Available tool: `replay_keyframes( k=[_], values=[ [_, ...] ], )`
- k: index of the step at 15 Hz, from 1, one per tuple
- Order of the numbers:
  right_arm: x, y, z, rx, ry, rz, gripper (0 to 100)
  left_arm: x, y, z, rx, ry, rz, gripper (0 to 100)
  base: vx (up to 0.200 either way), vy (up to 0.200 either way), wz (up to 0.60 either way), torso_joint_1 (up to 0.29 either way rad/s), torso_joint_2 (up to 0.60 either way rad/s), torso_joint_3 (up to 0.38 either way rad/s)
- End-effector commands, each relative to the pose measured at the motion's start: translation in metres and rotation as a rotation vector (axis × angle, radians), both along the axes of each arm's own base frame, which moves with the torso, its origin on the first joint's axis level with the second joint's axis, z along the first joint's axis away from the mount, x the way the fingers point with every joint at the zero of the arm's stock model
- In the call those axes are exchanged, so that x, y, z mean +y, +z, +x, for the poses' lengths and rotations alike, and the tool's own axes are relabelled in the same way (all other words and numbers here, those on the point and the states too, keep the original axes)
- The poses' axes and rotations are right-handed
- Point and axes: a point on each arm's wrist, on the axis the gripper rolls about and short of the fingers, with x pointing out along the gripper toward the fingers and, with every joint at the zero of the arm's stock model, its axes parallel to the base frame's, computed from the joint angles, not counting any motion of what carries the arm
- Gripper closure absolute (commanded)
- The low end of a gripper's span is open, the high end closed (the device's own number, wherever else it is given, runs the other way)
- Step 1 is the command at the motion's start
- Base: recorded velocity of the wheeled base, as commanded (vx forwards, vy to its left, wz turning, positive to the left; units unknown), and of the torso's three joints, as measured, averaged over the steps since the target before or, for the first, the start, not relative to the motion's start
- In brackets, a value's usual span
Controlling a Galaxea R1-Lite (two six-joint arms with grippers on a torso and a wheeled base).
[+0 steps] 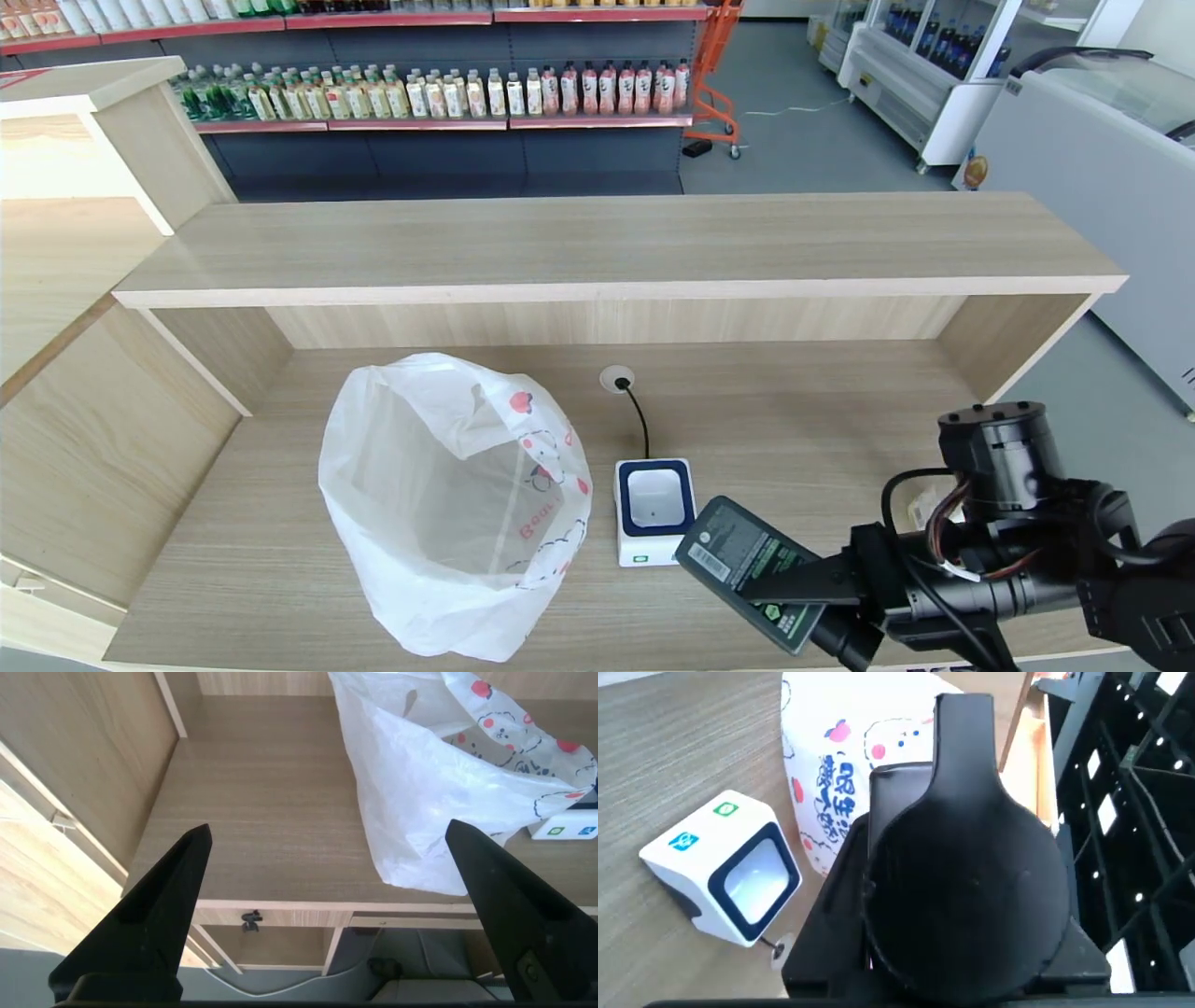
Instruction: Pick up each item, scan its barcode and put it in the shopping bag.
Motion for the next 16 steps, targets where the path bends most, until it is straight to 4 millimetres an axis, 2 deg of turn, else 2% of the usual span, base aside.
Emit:
replay_keyframes(
  k=[1, 6, 10, 13, 16],
  values=[
    [0.027, -0.016, 0.008, 0.029, 0.094, -0.014, 100, 0.000, 0.000, 0.000, 0.000, 0.000, 0.001, 0, 0.000, 0.000, 0.00, 0.000, 0.00, 0.000],
    [0.040, -0.013, 0.022, -0.037, 0.125, 0.019, 100, 0.000, 0.000, 0.000, 0.000, 0.000, 0.001, 0, 0.000, 0.000, 0.00, 0.000, 0.00, 0.000],
    [0.045, -0.012, 0.024, -0.052, 0.139, 0.029, 100, 0.000, 0.000, 0.000, 0.000, 0.000, 0.001, 0, 0.000, 0.000, 0.00, 0.000, 0.00, 0.000],
    [0.063, -0.014, 0.021, -0.069, 0.197, 0.041, 100, 0.000, 0.000, 0.000, 0.000, 0.000, -0.001, 0, 0.000, 0.000, 0.00, 0.000, 0.00, 0.000],
    [0.070, -0.015, 0.028, -0.077, 0.205, 0.048, 100, 0.000, 0.000, 0.000, 0.000, 0.000, 0.001, 0, 0.000, 0.000, 0.00, 0.000, 0.00, 0.000]
  ],
)
